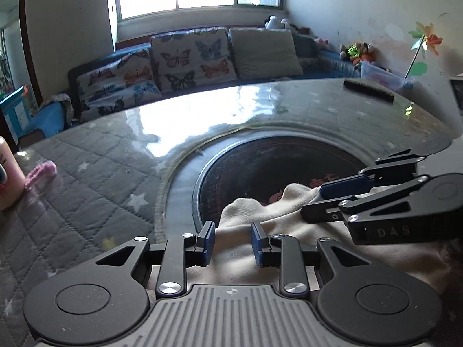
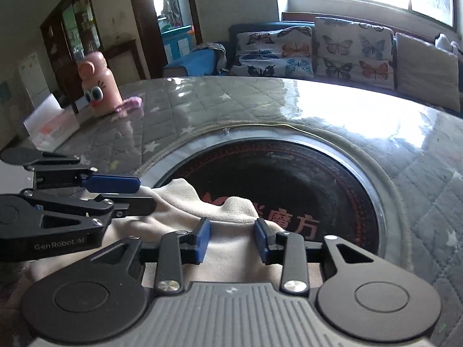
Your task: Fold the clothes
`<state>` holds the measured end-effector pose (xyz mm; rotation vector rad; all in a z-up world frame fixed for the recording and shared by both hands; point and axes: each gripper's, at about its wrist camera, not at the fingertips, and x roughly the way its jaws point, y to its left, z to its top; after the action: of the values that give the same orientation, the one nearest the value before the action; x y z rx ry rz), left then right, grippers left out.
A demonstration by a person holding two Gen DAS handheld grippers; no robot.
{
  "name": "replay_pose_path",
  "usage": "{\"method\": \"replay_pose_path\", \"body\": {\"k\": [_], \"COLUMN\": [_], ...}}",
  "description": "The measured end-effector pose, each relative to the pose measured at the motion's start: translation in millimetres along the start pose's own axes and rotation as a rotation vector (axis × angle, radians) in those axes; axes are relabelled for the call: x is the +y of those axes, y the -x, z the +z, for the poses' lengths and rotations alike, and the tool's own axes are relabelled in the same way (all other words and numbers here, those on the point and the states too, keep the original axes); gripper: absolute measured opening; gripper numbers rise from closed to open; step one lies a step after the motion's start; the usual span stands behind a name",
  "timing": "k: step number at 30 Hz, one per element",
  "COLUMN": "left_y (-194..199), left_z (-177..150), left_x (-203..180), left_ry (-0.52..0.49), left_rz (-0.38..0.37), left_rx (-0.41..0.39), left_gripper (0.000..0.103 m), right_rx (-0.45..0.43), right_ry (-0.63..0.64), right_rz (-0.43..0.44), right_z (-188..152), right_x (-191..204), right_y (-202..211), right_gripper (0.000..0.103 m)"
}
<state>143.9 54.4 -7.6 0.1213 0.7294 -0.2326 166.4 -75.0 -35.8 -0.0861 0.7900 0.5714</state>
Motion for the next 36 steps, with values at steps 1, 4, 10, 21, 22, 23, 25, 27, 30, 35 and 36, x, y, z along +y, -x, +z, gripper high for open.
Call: {"method": "replay_pose_path", "body": {"k": [1,4,10,21,22,23,25,27,30,35,36], "left_y": [-1.5,-6.2,-7.1,36.0,39.1,42.4,48.5,54.7,64.7,78.4,80.7], "left_z": [0.6,2.2,3.5,-15.5,-20.1,-25.8,-35.9,-43.7,-53.3,-64.2,-66.2], "left_x": [1.1,4.4,8.1,7.6,7.2,7.8,9.8,12.6,18.9,27.2,28.4], "left_ry": [0.003,0.014,0.025,-0.021,-0.033,-0.041,-0.05,-0.046,-0.025,0.007,0.01], "left_rz": [-0.001,-0.006,-0.007,-0.005,-0.002,0.002,0.01,0.019,0.028,0.039,0.043], "left_rx": [0.004,0.015,0.023,-0.021,-0.016,-0.011,-0.006,-0.007,-0.016,-0.025,-0.025], "left_gripper": [0.03,0.032,0.032,0.031,0.031,0.031,0.032,0.032,0.032,0.032,0.032], "right_rx": [-0.005,-0.022,-0.028,-0.034,-0.028,-0.028,-0.037,-0.041,-0.044,-0.029,-0.033], "right_ry": [0.001,0.016,0.119,0.22,0.225,0.235,0.262,0.267,0.29,0.319,0.323], "right_rz": [-0.004,0.002,0.031,0.034,0.036,0.037,0.043,0.069,0.097,0.153,0.159], "right_z": [0.6,1.2,-3.7,-9.3,-10.7,-12.5,-15.1,-15.6,-16.8,-27.2,-28.8], "right_x": [0.8,3.5,21.6,47.5,50.0,53.4,60.5,64.5,73.7,94.0,97.6], "right_y": [-1.4,4.6,8.5,14.0,12.3,12.6,16.9,21.3,26.8,31.0,32.6], "right_gripper": [0.034,0.034,0.034,0.035,0.037,0.037,0.037,0.037,0.037,0.037,0.037]}}
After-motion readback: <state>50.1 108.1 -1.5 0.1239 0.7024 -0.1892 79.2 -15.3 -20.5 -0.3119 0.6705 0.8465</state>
